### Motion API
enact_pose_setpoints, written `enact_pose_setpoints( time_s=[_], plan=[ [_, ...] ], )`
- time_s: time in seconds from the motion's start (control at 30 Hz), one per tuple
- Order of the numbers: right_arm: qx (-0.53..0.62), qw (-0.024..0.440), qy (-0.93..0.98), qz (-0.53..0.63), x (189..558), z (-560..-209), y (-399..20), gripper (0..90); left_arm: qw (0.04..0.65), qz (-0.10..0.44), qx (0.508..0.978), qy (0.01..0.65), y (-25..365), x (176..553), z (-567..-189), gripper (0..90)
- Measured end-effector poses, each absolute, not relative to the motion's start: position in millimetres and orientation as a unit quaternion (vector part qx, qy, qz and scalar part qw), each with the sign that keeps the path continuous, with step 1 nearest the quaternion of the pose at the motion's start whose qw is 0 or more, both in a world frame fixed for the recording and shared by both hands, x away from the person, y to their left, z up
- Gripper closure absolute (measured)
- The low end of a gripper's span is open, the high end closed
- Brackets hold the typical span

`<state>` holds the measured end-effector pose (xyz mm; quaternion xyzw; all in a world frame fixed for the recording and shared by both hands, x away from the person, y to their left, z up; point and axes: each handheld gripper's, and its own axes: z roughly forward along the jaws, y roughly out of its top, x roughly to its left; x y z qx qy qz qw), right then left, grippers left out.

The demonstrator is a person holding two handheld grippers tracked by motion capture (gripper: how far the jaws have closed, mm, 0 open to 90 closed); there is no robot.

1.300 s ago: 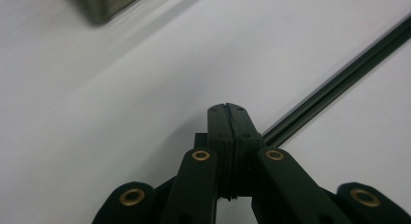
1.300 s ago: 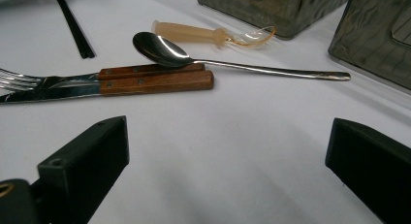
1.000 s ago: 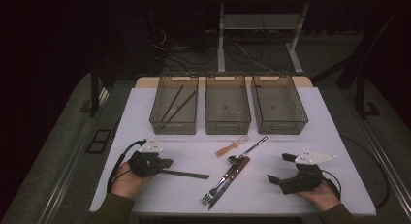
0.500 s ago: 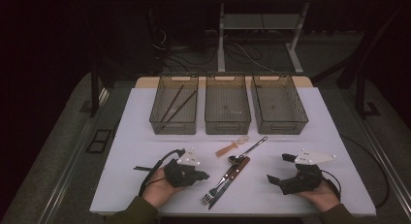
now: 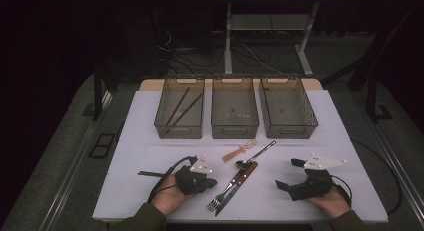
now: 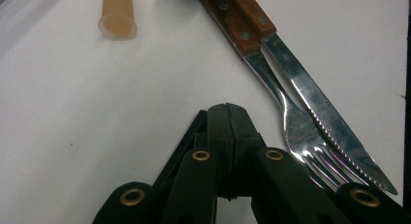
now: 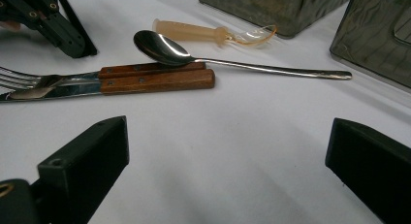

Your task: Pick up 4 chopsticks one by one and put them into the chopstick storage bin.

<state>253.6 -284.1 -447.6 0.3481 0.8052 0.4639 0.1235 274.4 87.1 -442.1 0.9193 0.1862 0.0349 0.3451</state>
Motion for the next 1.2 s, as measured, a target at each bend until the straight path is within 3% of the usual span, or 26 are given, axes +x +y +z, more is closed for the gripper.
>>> enact_pose_setpoints(
  time_s=[1.2],
  plan=[
    [0.348, 0.123, 0.805, 0.464, 254, -448, -284, 1.6, 0.353, 0.068, 0.91, 0.207, 76, 306, -445, 89.9]
  ],
)
